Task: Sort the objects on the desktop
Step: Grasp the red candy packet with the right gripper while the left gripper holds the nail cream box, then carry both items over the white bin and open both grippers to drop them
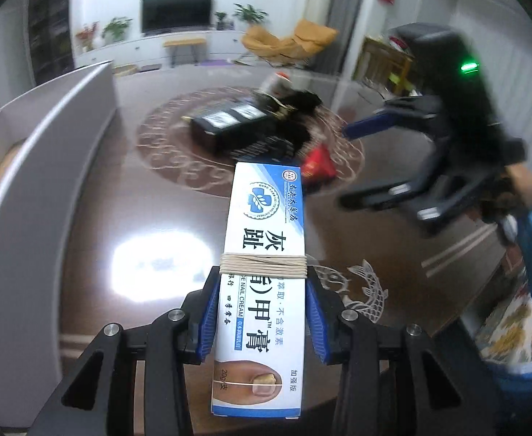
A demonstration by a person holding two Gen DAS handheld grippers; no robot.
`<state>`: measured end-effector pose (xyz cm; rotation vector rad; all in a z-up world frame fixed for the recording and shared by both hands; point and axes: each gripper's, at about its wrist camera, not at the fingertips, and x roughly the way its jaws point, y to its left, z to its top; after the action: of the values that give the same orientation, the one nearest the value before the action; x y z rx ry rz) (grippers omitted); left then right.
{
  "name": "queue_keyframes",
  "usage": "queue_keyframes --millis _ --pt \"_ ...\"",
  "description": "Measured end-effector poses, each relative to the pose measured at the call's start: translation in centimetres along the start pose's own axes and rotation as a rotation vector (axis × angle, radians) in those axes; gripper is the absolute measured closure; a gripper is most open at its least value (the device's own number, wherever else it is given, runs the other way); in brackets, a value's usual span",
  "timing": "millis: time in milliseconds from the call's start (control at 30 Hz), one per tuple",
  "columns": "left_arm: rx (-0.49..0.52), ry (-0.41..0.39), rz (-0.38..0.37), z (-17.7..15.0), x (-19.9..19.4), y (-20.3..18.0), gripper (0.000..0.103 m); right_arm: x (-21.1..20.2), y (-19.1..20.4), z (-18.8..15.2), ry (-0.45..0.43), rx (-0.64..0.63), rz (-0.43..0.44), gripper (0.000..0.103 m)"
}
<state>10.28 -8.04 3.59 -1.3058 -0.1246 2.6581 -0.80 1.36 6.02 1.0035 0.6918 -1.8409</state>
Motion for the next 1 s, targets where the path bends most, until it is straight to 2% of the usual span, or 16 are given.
queue_keyframes --millis 33,133,233,267,333,367,433,500,633,767,833,900,967,1000 --pt "-0.017 -0.007 -0.001 0.1 -0.5 0.6 0.061 1.4 0.4 1.5 0.050 -0.053 0.014 0.016" --pt "-0.055 -0.032 0.001 0.0 -2.4 2.2 0.061 4.3 0.6 3.9 0.160 -0.124 0.047 0.019" --pt "-0.061 -0.050 0.004 0.1 -3.5 3.0 0.061 6.3 0.5 4.1 0.276 -0.159 0.077 0.026" --pt "-0.062 -0.057 0.003 0.1 -3.9 3.2 0.061 6.5 0.3 4.1 0.301 -0.158 0.082 0.031" --pt "-0.069 -0.064 0.001 0.1 -4.1 3.5 0.061 6.8 0.0 3.3 0.354 -0.143 0.088 0.053" --pt "-0.075 -0.068 -0.001 0.0 -4.1 3.6 0.060 6.7 -0.3 2.7 0.366 -0.117 0.097 0.054" --pt "-0.087 -0.070 -0.004 -0.2 -4.0 4.1 0.060 6.0 -1.0 2.0 0.350 -0.068 0.084 0.075" --pt "-0.107 -0.064 -0.009 -0.5 -3.9 4.5 0.061 5.2 -1.9 1.0 0.335 0.019 0.100 0.082" --pt "-0.139 -0.063 -0.023 -0.9 -4.3 5.4 0.061 3.5 -3.2 -0.6 0.304 0.147 0.098 0.082" --pt "-0.174 -0.094 -0.039 -0.7 -6.5 6.7 0.060 0.3 -4.2 -0.8 0.218 0.278 0.133 0.082" --pt "-0.199 -0.123 -0.041 -0.2 -8.2 8.3 0.060 -1.8 -3.8 0.8 0.149 0.308 0.174 0.082" --pt "-0.222 -0.147 -0.025 0.3 -9.8 10.2 0.060 -3.5 -2.8 3.7 0.076 0.326 0.224 0.082" --pt "-0.246 -0.168 0.015 0.9 -11.4 12.9 0.060 -3.9 -0.6 7.5 0.014 0.332 0.261 0.082" --pt "-0.261 -0.177 0.066 1.3 -12.3 14.8 0.060 -4.3 0.3 9.6 -0.028 0.342 0.302 0.082"
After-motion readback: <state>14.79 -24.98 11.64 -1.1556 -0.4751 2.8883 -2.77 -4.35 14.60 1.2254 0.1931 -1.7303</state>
